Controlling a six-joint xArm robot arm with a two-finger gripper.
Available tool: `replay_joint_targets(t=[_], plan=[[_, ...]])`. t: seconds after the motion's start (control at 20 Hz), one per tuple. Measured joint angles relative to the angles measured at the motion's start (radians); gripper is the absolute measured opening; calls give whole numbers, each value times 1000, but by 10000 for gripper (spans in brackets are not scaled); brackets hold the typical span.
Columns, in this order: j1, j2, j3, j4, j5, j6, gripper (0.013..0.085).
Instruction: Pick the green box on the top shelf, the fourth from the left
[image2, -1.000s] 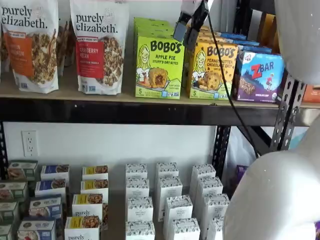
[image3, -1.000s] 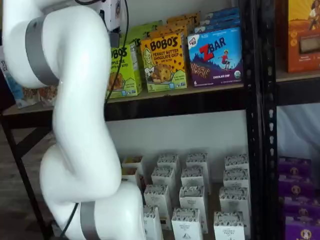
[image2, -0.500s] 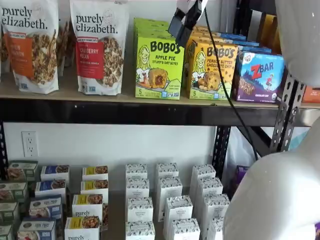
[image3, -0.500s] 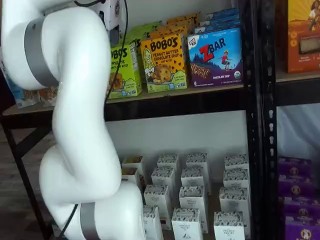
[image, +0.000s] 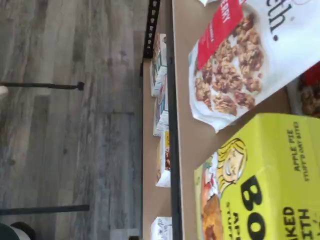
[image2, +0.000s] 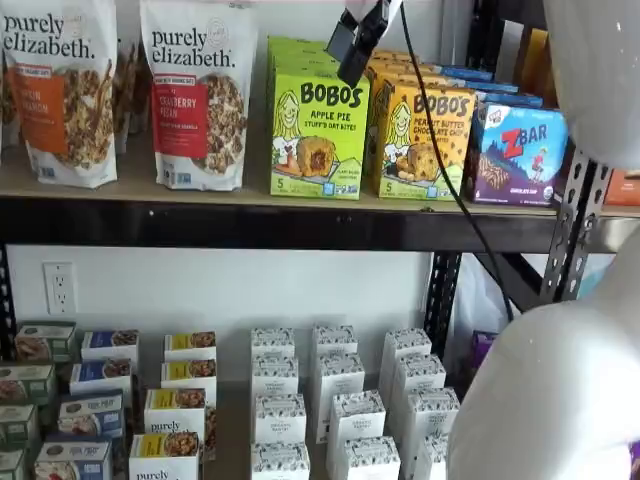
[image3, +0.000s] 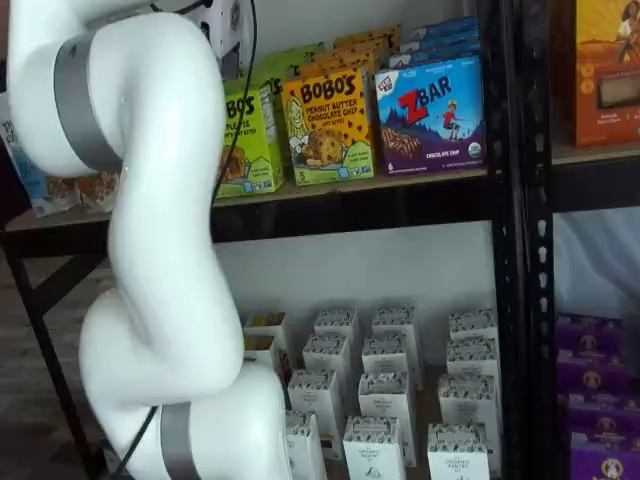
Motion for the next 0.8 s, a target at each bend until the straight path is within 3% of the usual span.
replay_joint_targets(t=[0.8], plan=[[23, 83, -56, -55, -45, 4, 850]])
